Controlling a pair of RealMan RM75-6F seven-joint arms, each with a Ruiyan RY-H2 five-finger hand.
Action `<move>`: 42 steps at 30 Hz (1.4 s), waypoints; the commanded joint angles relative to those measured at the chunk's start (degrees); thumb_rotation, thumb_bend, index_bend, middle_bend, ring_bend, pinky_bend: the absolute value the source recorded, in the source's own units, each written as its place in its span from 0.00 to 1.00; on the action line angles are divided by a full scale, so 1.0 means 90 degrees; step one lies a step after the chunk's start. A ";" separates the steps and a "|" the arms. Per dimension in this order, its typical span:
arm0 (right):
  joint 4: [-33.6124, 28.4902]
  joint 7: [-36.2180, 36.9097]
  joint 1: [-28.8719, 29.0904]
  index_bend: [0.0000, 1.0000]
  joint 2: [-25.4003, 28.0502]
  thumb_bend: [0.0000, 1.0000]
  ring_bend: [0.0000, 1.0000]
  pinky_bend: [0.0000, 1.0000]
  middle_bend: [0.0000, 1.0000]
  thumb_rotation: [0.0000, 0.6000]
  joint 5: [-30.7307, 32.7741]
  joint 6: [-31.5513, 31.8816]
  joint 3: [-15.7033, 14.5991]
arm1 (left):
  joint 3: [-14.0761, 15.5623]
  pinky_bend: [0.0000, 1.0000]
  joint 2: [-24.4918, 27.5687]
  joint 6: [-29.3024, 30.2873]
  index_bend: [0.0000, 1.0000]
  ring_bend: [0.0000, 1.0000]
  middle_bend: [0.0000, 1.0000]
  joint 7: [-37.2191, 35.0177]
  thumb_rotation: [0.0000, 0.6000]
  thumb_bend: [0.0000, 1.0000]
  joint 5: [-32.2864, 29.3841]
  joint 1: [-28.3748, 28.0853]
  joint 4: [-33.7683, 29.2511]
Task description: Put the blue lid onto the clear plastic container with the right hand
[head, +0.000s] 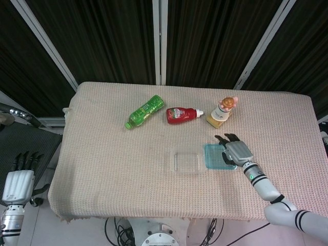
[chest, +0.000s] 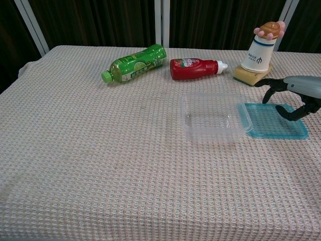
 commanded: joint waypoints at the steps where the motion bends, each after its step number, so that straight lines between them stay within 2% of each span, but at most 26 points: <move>1: -0.0241 0.0083 -0.0263 0.00 0.0156 0.16 0.00 0.00 0.16 1.00 -0.0099 0.0380 -0.0096 | -0.0001 0.04 -0.0005 -0.0002 0.16 0.00 0.10 -0.0012 1.00 0.00 0.0013 -0.0009 0.0012; 3: -0.0346 -0.0079 -0.0363 0.00 0.0171 0.02 0.00 0.00 0.09 1.00 -0.0072 0.0564 -0.0110 | -0.0001 0.04 -0.0010 -0.0007 0.16 0.00 0.10 -0.0029 1.00 0.00 0.0032 -0.0021 0.0023; 4: -0.0456 -0.0222 -0.0412 0.00 0.0181 0.00 0.00 0.00 0.06 1.00 0.0007 0.0631 -0.0105 | -0.0002 0.04 -0.0016 -0.0009 0.16 0.00 0.10 -0.0034 1.00 0.00 0.0050 -0.0032 0.0032; 9: -0.0998 -0.0786 -0.0488 0.00 0.0179 0.00 0.00 0.00 0.05 1.00 0.0413 0.0680 -0.0074 | 0.0009 0.04 -0.0058 -0.0012 0.16 0.00 0.10 -0.0062 1.00 0.00 0.0099 -0.0053 0.0093; 16: -0.1285 -0.1387 -0.0436 0.00 0.0034 0.00 0.00 0.00 0.05 1.00 0.1004 0.0622 0.0040 | 0.0025 0.04 -0.0088 -0.0034 0.16 0.00 0.10 -0.0147 1.00 0.00 0.0081 -0.0045 0.0168; 27: -0.1105 -0.1709 0.0037 0.00 0.0179 0.00 0.00 0.00 0.08 1.00 0.1478 -0.0169 0.0136 | 0.0044 0.03 -0.0079 -0.0041 0.16 0.00 0.10 -0.0190 1.00 0.00 0.0044 -0.0015 0.0185; 33: -0.0977 -0.1870 0.0157 0.00 0.0101 0.00 0.00 0.00 0.13 1.00 0.1598 -0.0232 0.0113 | 0.0053 0.03 -0.0064 -0.0065 0.16 0.00 0.10 -0.0154 1.00 0.00 0.0020 -0.0009 0.0151; 42: -0.0846 -0.1729 0.0179 0.00 0.0025 0.00 0.00 0.00 0.14 1.00 0.1587 -0.0262 0.0079 | 0.0052 0.03 -0.0042 -0.0080 0.16 0.00 0.10 -0.0131 1.00 0.00 -0.0003 -0.0007 0.0110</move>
